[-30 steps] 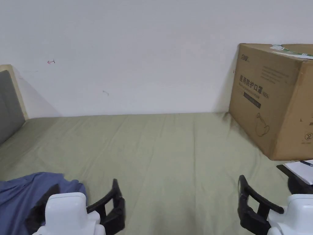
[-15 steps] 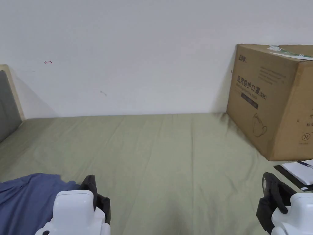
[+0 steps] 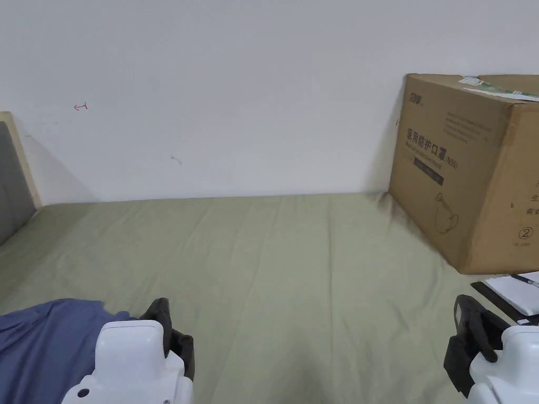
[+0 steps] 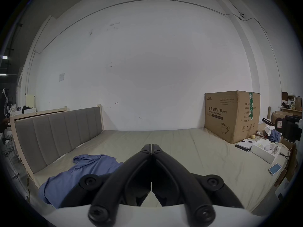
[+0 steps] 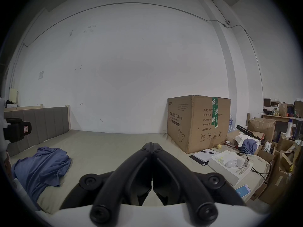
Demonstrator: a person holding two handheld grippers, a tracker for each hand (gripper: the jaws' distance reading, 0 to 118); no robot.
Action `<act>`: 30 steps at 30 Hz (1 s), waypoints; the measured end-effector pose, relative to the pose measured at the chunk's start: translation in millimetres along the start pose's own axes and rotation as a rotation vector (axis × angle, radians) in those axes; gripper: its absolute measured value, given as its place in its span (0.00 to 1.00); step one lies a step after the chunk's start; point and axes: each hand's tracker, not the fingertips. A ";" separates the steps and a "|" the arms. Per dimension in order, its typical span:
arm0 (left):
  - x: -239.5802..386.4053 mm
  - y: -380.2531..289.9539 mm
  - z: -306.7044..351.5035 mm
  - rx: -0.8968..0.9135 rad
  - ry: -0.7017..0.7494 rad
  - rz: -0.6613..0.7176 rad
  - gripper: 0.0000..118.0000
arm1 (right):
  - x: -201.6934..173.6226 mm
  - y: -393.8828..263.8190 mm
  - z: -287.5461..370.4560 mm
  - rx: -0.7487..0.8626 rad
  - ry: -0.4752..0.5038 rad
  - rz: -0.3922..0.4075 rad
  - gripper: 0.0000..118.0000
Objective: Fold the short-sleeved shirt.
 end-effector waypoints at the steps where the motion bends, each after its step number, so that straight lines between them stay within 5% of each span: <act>1: -0.4 -0.3 0.2 -0.003 -0.001 0.004 0.00 | -0.2 -0.3 0.0 -0.001 -0.001 0.000 0.00; 18: -31.2 -3.6 3.6 -0.008 0.022 -0.003 0.00 | -29.8 0.8 -6.4 -0.044 0.011 0.007 0.00; 24: -118.6 2.3 41.6 -0.005 0.266 -0.076 0.00 | -117.9 -0.6 -29.0 -0.065 0.226 0.011 0.00; 28: -180.8 -2.1 79.1 -0.033 0.488 -0.065 0.00 | -200.7 10.3 -25.0 -0.034 0.476 0.043 0.00; 30: -198.9 -6.0 92.5 -0.045 0.559 -0.101 0.00 | -228.6 18.1 -22.3 -0.043 0.580 -0.004 0.00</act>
